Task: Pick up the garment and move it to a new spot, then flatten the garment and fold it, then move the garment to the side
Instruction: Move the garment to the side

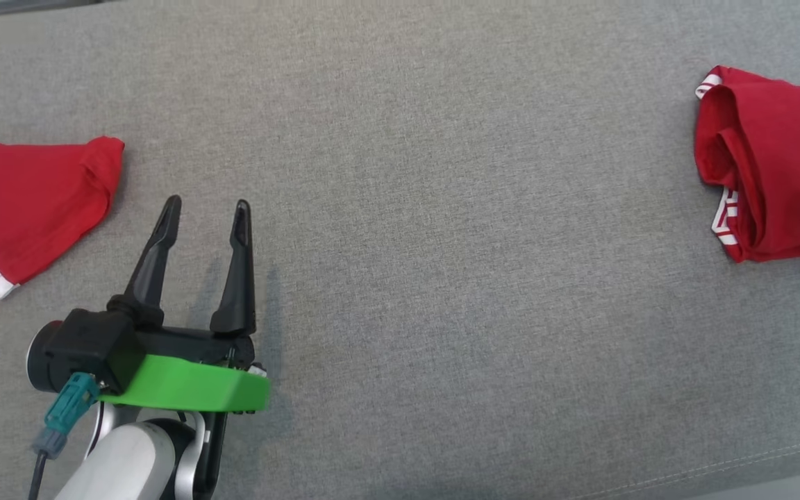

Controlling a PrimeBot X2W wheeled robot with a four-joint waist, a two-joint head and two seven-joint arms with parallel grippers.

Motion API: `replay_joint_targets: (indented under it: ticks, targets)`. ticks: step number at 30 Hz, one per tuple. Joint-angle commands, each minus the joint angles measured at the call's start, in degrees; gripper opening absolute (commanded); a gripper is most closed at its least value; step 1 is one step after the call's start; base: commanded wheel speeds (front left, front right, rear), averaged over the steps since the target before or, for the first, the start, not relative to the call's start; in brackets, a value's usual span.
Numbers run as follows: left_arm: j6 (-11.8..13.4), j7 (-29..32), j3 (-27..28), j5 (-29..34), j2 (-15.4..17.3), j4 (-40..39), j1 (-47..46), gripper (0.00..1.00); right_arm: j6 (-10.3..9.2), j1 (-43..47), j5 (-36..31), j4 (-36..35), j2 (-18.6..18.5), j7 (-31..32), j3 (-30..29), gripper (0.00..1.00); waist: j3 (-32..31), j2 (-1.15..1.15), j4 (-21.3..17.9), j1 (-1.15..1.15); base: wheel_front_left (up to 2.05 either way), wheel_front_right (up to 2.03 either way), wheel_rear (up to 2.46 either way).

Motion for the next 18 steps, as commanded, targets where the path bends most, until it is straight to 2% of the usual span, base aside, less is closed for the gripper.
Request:
replay_joint_targets:
  ticks: [1, 10, 18]
  targets:
    - [0.39, -0.62, 0.38, 0.26, -0.03, 0.45, -0.62, 1.00, -0.07, -0.60, 0.70, -0.81, 0.64, -0.94, 0.63, 1.00, -1.36, 0.34, -0.28, 0.00, 0.00, 0.00, 0.00]
    - [1.00, -3.09, 2.50, 0.18, 0.67, 4.93, 2.07, 1.00, -0.08, 3.70, 6.49, -9.17, 2.98, -3.40, 7.69, 1.00, -5.22, 0.34, 0.02, 0.00, 0.00, 0.00, 0.00]
    - [0.59, -4.65, 5.32, -1.44, -0.66, 9.41, 5.39, 1.00, -0.07, 11.89, 13.79, -23.32, 2.71, -3.74, 13.83, 1.00, -8.60, 0.34, 2.32, 0.00, 0.00, 0.00, 0.00]
